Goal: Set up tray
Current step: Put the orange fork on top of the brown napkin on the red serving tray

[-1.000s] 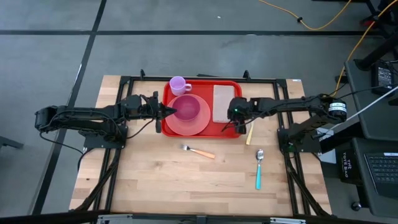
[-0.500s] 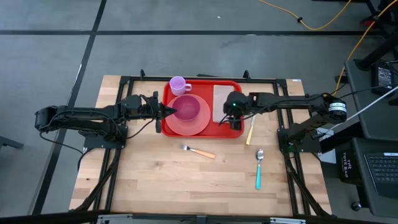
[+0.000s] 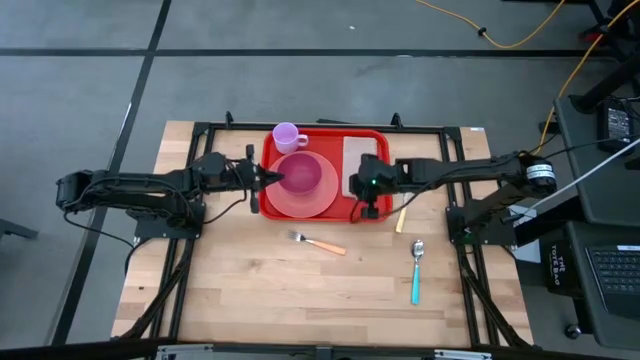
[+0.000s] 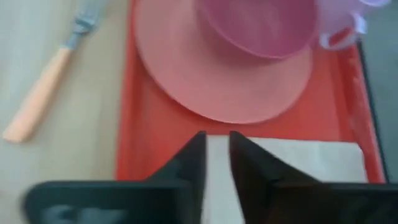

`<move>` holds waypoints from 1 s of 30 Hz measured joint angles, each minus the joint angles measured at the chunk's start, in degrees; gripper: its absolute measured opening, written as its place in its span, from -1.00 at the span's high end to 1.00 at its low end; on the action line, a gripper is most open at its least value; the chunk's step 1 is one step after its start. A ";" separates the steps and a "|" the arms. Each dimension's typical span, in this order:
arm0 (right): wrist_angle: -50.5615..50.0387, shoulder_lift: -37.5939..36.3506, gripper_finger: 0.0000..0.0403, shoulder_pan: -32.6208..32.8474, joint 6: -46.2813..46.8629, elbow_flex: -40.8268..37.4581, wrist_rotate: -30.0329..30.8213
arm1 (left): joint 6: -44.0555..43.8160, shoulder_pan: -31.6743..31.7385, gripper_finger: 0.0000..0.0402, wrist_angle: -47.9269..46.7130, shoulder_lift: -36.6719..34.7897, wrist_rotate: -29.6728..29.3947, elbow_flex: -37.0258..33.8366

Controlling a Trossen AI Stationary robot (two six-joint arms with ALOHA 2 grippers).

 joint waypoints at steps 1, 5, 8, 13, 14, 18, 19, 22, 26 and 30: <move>0.61 0.29 0.75 0.90 0.04 0.00 -0.21 | 0.45 0.07 0.99 0.76 -0.05 -0.02 -0.71; 2.82 1.18 0.95 4.39 1.06 0.04 -0.22 | 0.83 0.82 0.99 3.84 -0.01 0.30 -3.50; 4.97 2.28 0.92 6.49 3.74 0.04 -1.21 | 0.76 1.46 0.99 4.93 -0.66 0.43 -3.86; 6.40 5.88 0.97 9.07 6.62 1.18 -4.77 | 0.66 1.55 1.00 5.25 -1.03 0.40 -3.88; 6.25 6.84 0.96 9.37 7.83 2.24 -4.77 | 0.63 1.55 1.00 5.28 -1.01 0.42 -3.88; 2.59 11.79 0.90 10.00 10.39 8.69 -4.87 | 0.63 1.46 0.97 5.46 -0.99 0.39 -3.88; 1.39 13.06 0.89 10.00 10.62 10.49 -4.85 | 0.63 1.46 0.97 5.79 -0.99 0.39 -3.88; -2.51 16.77 0.89 10.04 10.74 15.36 -4.89 | 0.63 1.46 0.96 6.11 -1.00 0.39 -3.88; -5.38 20.28 0.91 10.04 13.58 18.72 -4.87 | 0.63 1.46 0.98 5.93 -1.01 0.39 -3.88; -6.18 20.99 0.93 10.37 16.11 19.14 -5.80 | 0.61 1.46 0.98 5.70 -1.01 0.37 -3.88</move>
